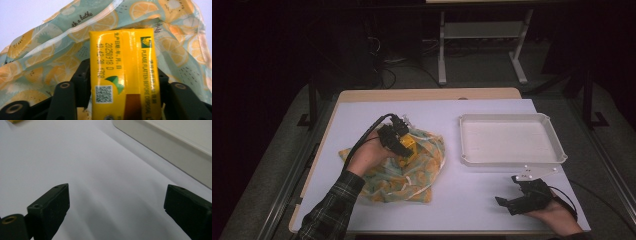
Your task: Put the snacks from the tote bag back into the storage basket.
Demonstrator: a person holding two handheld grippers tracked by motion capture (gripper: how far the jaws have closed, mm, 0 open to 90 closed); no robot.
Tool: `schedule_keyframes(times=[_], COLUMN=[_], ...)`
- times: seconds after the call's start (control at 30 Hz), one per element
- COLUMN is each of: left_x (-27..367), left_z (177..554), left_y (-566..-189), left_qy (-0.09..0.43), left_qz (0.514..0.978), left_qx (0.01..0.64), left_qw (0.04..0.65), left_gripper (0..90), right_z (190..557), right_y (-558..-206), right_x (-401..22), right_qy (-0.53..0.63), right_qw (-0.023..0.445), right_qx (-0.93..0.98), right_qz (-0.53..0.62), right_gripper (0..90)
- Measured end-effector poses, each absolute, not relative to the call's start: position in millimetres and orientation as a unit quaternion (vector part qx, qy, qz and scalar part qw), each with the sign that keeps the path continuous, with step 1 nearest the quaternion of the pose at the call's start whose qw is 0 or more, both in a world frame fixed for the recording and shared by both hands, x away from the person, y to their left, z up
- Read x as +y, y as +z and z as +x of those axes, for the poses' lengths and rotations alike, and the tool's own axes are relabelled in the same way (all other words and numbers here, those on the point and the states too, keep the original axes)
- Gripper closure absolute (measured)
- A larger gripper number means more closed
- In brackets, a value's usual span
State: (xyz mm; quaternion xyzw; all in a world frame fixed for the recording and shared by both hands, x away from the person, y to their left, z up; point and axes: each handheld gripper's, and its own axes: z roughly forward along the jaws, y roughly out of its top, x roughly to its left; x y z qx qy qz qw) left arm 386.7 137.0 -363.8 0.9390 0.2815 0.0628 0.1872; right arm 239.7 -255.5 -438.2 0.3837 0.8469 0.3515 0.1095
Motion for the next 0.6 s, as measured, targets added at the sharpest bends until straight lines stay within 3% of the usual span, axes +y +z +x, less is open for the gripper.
schedule_keyframes(times=[0.6], left_x=[140.1], left_z=[386.9], left_y=[-361.2], left_qy=[0.063], left_qz=[0.938], left_qx=[0.287], left_qw=[0.185], left_gripper=[52.3], right_z=[239.1], right_y=[-437.9], right_x=[-255.2], right_qy=[0.351], right_qw=[0.108], right_qx=[0.847], right_qz=[0.385], right_gripper=[6.2])
